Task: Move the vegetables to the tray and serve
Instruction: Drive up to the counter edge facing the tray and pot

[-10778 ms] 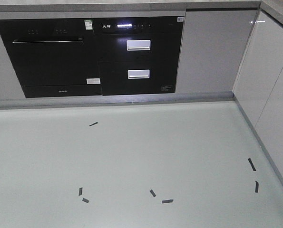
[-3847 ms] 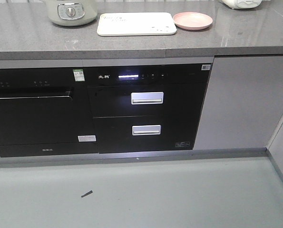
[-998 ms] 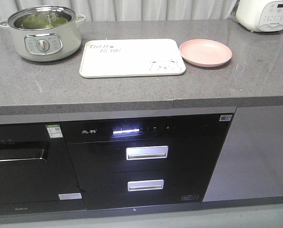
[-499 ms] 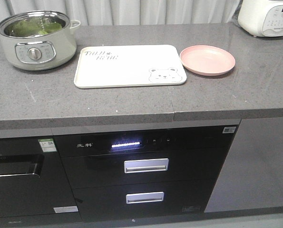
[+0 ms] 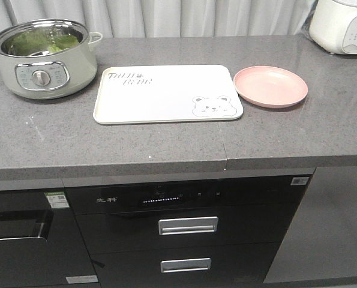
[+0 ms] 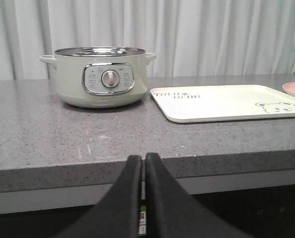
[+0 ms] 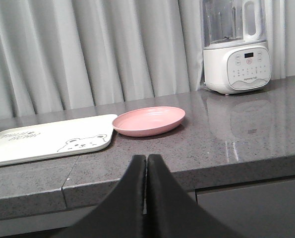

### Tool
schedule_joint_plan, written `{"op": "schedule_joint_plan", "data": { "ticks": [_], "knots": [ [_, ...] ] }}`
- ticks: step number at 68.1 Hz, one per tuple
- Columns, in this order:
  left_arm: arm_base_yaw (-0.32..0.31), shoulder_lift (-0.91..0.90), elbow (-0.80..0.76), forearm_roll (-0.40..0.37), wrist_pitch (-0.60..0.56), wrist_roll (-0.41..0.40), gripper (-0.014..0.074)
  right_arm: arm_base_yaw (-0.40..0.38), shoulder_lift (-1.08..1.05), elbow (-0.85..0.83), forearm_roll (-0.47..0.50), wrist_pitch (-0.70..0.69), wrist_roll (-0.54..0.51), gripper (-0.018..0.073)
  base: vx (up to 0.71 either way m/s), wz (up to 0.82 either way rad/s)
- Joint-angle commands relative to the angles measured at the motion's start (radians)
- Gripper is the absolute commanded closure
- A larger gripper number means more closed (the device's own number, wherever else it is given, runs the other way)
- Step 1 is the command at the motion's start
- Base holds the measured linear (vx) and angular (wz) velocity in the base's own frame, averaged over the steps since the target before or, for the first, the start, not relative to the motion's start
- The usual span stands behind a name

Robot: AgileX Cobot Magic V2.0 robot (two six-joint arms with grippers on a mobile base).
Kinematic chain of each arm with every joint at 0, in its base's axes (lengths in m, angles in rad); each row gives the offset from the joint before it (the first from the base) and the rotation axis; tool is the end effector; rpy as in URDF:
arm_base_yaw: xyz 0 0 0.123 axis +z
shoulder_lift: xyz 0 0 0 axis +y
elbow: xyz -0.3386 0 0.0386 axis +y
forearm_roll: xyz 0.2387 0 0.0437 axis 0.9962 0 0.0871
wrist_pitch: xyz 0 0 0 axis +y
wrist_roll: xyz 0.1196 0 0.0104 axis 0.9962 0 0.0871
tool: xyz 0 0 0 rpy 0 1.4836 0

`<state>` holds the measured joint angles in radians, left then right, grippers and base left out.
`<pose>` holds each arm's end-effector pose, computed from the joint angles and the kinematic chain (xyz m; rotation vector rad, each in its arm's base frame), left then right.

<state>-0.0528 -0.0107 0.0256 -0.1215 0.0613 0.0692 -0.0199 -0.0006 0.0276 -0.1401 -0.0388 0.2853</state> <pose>0.0203 -0.0020 0.1994 0.0064 1.5600 -0.0885 0.0207 0.0002 0.2104 0.1171 1.4684 0.1059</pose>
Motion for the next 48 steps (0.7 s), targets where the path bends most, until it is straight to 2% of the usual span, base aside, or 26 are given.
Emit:
{"op": "schedule_joint_plan", "data": {
  "ticks": [1,48],
  "knots": [
    [0.003,-0.015,0.027,-0.008,-0.071,-0.007,0.0602,-0.002,0.010,0.016,-0.007,-0.078,-0.010,0.0565,0.10,0.01],
    [0.003,-0.015,0.027,-0.008,-0.071,-0.007,0.0602,-0.002,0.010,0.016,-0.007,-0.078,-0.010,0.0565,0.09,0.01]
  ]
}}
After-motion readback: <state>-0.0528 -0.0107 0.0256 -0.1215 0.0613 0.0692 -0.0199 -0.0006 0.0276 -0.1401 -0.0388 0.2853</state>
